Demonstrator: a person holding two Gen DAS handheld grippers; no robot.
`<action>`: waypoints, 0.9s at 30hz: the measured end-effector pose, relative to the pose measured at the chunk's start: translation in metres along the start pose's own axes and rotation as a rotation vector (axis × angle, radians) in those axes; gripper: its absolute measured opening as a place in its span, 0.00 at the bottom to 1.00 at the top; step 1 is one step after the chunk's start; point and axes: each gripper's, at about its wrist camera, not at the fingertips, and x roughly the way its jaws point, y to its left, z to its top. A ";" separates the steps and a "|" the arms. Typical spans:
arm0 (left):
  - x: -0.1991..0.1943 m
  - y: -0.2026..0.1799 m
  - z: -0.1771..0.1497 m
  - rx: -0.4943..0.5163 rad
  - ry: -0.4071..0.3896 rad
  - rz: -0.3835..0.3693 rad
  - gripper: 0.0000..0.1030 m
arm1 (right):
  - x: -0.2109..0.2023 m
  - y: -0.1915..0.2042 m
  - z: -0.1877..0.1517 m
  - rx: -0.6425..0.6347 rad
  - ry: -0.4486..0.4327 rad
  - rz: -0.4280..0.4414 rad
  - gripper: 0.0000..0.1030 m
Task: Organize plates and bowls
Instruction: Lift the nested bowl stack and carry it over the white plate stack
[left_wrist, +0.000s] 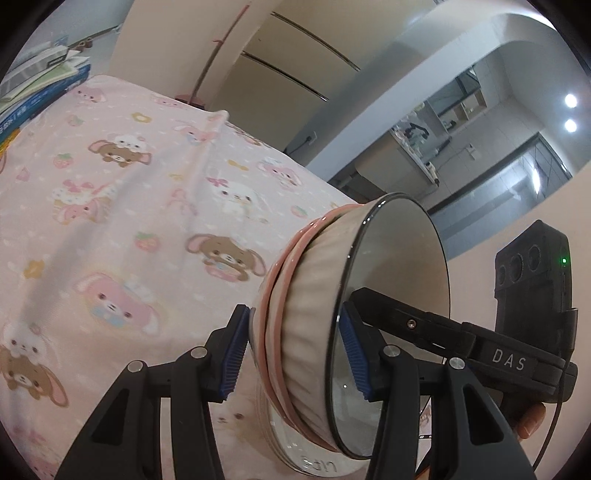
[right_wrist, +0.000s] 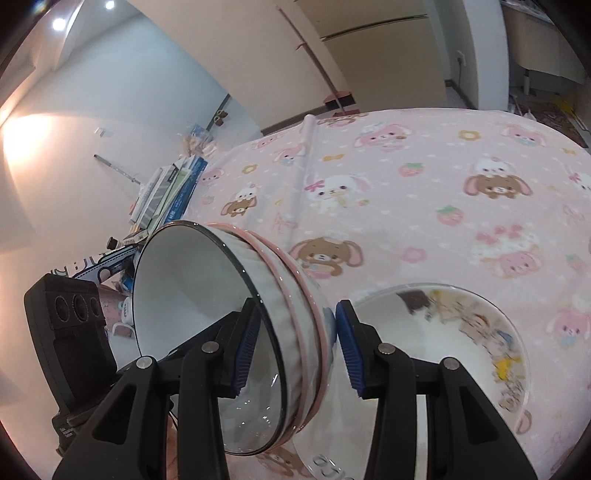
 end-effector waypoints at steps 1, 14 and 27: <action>0.002 -0.006 -0.004 0.007 0.008 -0.004 0.50 | -0.006 -0.005 -0.003 0.008 -0.006 -0.003 0.40; 0.030 -0.061 -0.055 0.055 0.133 -0.001 0.50 | -0.049 -0.067 -0.050 0.115 -0.036 -0.030 0.40; 0.035 -0.061 -0.074 0.046 0.210 0.043 0.50 | -0.047 -0.079 -0.073 0.135 -0.015 -0.032 0.40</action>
